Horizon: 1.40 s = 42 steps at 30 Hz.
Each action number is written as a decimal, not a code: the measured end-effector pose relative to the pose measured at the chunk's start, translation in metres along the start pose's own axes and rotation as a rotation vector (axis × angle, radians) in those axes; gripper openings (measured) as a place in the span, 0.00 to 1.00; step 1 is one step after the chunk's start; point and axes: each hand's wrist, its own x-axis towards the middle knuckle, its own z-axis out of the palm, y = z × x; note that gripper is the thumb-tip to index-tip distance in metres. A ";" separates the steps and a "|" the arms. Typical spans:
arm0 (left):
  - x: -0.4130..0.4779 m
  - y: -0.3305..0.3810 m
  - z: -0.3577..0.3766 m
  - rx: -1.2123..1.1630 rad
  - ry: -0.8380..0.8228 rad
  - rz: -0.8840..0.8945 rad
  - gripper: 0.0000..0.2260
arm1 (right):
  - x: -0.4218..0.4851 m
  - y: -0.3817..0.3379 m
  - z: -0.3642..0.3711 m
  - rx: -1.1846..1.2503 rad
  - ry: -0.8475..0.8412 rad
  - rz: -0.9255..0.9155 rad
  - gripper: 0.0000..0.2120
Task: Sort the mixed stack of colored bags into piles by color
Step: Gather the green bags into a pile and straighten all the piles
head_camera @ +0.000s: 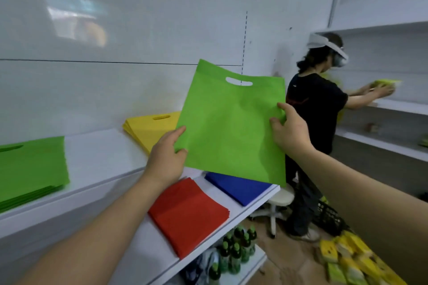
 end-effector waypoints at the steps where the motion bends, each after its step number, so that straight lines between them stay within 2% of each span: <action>1: 0.004 0.011 0.018 -0.010 -0.007 0.005 0.25 | 0.008 0.015 -0.014 -0.018 0.016 0.003 0.22; 11: 0.049 0.125 0.194 -0.106 -0.107 0.038 0.25 | 0.089 0.143 -0.160 -0.126 0.099 0.063 0.23; 19: 0.083 0.155 0.277 -0.132 -0.165 0.055 0.25 | 0.134 0.209 -0.195 -0.152 0.141 0.133 0.23; 24: 0.118 0.144 0.306 -0.128 -0.154 0.044 0.25 | 0.175 0.235 -0.176 -0.138 0.128 0.140 0.23; 32: 0.207 0.096 0.329 -0.064 -0.065 -0.013 0.26 | 0.285 0.250 -0.094 -0.117 0.048 0.056 0.23; 42: 0.246 0.038 0.313 0.197 0.004 -0.154 0.26 | 0.361 0.257 0.031 -0.013 -0.159 -0.057 0.22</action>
